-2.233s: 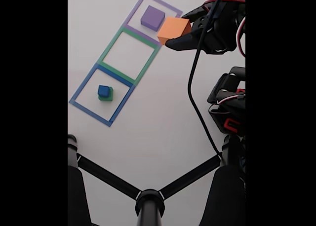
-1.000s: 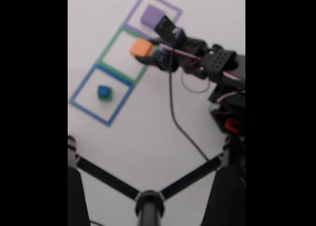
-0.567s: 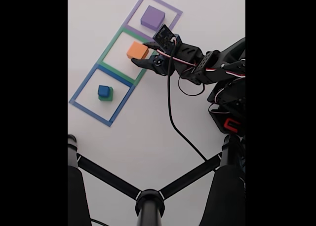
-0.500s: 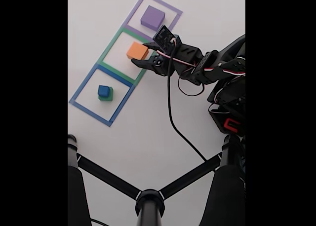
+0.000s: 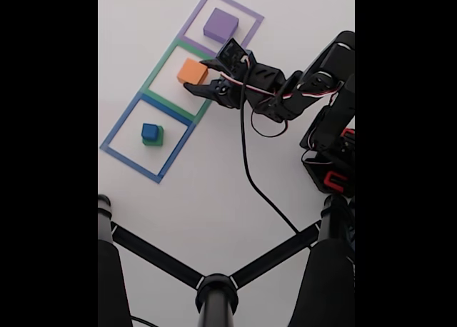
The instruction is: Tower of hanoi
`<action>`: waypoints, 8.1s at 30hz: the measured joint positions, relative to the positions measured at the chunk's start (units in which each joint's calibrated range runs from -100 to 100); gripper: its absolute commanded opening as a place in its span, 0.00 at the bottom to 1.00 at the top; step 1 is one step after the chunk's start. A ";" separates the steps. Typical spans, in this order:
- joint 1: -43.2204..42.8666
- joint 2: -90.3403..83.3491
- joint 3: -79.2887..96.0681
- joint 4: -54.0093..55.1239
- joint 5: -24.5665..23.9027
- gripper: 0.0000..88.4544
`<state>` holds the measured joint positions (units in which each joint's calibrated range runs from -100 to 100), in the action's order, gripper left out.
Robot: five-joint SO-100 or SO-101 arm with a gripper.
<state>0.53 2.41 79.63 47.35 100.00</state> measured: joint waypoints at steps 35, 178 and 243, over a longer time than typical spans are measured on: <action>-1.06 8.61 -3.92 4.57 0.00 0.29; -20.63 9.54 -10.97 8.67 -0.20 0.41; -24.23 14.01 -12.79 9.63 -0.59 0.12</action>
<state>-23.70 16.42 66.84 56.98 99.41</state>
